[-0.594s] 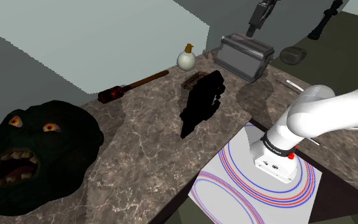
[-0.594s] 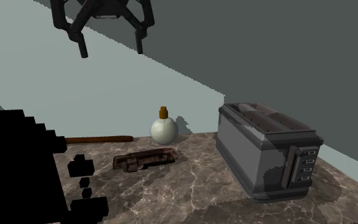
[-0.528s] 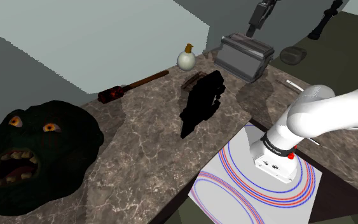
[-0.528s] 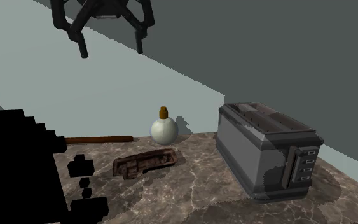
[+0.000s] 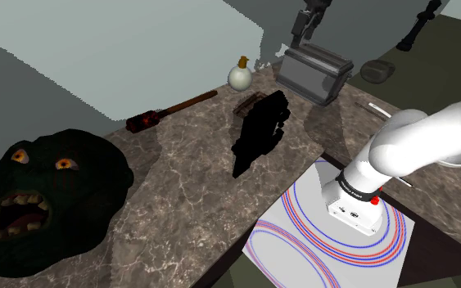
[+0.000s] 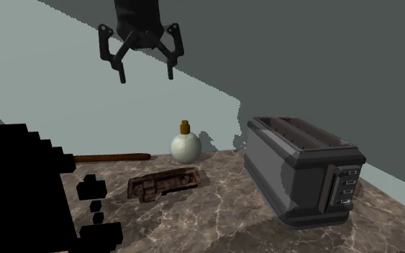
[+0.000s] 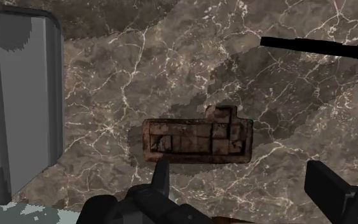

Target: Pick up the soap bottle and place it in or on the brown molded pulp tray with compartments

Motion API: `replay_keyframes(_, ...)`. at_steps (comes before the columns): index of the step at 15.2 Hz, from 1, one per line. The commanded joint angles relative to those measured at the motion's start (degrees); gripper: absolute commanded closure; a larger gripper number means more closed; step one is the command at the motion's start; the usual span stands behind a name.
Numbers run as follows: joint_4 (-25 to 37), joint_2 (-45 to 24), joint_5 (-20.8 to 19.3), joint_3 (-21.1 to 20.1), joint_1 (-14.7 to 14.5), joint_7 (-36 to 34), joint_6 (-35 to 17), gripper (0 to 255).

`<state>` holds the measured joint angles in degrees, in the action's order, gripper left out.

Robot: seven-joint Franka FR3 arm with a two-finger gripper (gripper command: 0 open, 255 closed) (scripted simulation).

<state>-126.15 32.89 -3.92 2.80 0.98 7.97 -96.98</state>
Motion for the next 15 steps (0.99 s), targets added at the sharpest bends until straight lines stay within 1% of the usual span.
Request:
replay_keyframes(1,0.7,-3.64,0.02,0.49,0.18,-0.03,-2.76,0)
replay_keyframes(8,7.88,-18.36,0.76,2.32,0.84,0.52,-9.43,0)
replay_keyframes(15,18.72,-33.78,2.61,3.82,1.71,1.53,-13.05,0)
